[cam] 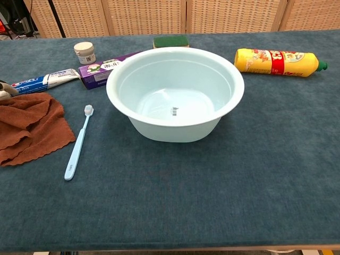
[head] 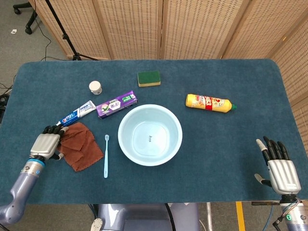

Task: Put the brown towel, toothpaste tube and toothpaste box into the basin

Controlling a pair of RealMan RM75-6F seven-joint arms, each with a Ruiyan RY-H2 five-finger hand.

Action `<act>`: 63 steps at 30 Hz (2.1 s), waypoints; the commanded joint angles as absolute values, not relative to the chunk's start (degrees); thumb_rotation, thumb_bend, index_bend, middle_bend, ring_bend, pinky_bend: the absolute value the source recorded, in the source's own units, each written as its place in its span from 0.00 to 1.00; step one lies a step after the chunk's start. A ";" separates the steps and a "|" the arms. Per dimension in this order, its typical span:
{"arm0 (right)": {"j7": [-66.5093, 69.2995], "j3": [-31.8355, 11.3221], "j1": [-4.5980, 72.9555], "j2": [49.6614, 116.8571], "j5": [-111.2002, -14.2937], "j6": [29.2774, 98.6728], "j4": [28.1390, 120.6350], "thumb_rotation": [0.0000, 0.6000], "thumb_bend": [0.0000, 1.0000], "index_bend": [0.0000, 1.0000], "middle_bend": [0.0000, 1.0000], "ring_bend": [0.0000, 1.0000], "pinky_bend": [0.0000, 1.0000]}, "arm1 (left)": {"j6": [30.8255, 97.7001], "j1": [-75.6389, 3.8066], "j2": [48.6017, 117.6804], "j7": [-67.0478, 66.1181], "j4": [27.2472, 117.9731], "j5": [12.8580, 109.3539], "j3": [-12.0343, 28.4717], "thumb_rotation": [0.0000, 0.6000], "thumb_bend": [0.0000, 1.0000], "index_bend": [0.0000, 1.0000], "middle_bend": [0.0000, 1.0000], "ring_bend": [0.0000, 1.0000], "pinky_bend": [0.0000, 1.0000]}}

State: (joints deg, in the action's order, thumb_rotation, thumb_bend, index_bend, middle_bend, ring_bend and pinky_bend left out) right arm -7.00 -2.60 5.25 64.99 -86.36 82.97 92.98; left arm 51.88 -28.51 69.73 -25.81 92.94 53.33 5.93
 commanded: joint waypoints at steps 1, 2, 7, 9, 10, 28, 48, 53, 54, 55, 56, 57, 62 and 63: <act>-6.83 -2.61 5.26 64.95 -86.32 82.94 92.95 1.00 0.10 0.00 0.00 0.00 0.00 | 52.18 -29.25 70.72 -26.58 93.14 52.81 5.63 1.00 0.25 0.02 0.00 0.00 0.00; -6.69 -2.64 5.25 64.91 -86.30 82.97 92.95 1.00 0.10 0.00 0.00 0.00 0.00 | 52.43 -29.42 71.04 -26.89 93.25 52.76 5.48 1.00 0.25 0.04 0.00 0.00 0.01; -6.10 -2.77 5.17 64.77 -86.27 83.23 92.89 1.00 0.10 0.00 0.00 0.00 0.00 | 53.75 -29.82 72.35 -27.52 93.73 53.14 4.72 1.00 0.29 0.27 0.08 0.07 0.16; -5.90 -2.82 5.15 64.74 -86.33 83.35 92.85 1.00 0.10 0.00 0.00 0.00 0.00 | 54.25 -29.87 72.64 -27.74 93.96 53.50 4.34 1.00 0.31 0.38 0.14 0.14 0.22; -5.83 -2.83 5.13 64.73 -86.38 83.44 92.84 1.00 0.10 0.00 0.00 0.00 0.00 | 54.52 -29.92 72.71 -28.04 94.02 53.64 4.11 1.00 0.33 0.45 0.18 0.18 0.26; -5.40 -2.90 5.10 64.99 -86.36 83.57 92.54 1.00 0.10 0.00 0.00 0.00 0.00 | 61.14 -29.58 72.04 -29.29 96.82 56.25 3.73 1.00 0.42 0.79 0.42 0.41 0.42; -5.79 -2.62 5.05 65.05 -86.53 83.40 92.78 1.00 0.10 0.00 0.00 0.00 0.00 | 75.65 -27.97 62.50 -29.73 114.37 64.78 10.00 1.00 0.42 0.81 0.44 0.47 0.47; -6.00 -2.47 5.07 65.08 -86.76 83.35 92.92 1.00 0.10 0.00 0.00 0.00 0.00 | 79.52 -28.31 64.05 -31.24 115.94 67.23 11.98 1.00 0.42 0.81 0.45 0.48 0.48; -5.99 -2.44 5.07 65.09 -86.83 83.37 92.93 1.00 0.10 0.00 0.00 0.00 0.00 | 79.63 -28.55 64.28 -31.80 116.12 67.18 12.20 1.00 0.42 0.81 0.45 0.48 0.48; -5.96 -2.40 5.07 65.09 -86.86 83.34 92.95 1.00 0.10 0.00 0.00 0.00 0.00 | 79.69 -28.89 64.69 -32.42 116.14 67.24 12.44 1.00 0.42 0.81 0.45 0.48 0.48; -5.94 -2.39 5.07 65.08 -86.86 83.31 92.96 1.00 0.10 0.00 0.00 0.00 0.00 | 79.73 -29.19 65.14 -33.06 116.11 67.12 12.61 1.00 0.42 0.81 0.45 0.48 0.48; -5.92 -2.37 5.07 65.08 -86.85 83.27 92.96 1.00 0.10 0.00 0.00 0.00 0.00 | 79.74 -29.46 65.52 -33.57 116.07 66.98 12.77 1.00 0.42 0.81 0.45 0.48 0.48; -5.42 -2.46 5.14 64.98 -86.70 83.11 92.87 1.00 0.10 0.00 0.00 0.00 0.00 | 80.64 -31.45 69.50 -35.85 115.35 66.22 14.54 1.00 0.42 0.81 0.45 0.48 0.48; -2.62 -4.85 4.50 68.61 -85.18 86.51 91.12 1.00 0.10 0.00 0.00 0.00 0.00 | 81.03 -32.11 70.93 -36.35 114.97 66.30 15.09 1.00 0.42 0.81 0.45 0.48 0.48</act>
State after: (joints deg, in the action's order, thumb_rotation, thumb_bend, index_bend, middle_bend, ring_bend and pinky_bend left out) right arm -5.21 -2.53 5.09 65.02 -86.62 83.16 92.80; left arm 80.39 -31.03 69.08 -35.42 115.52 66.47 14.13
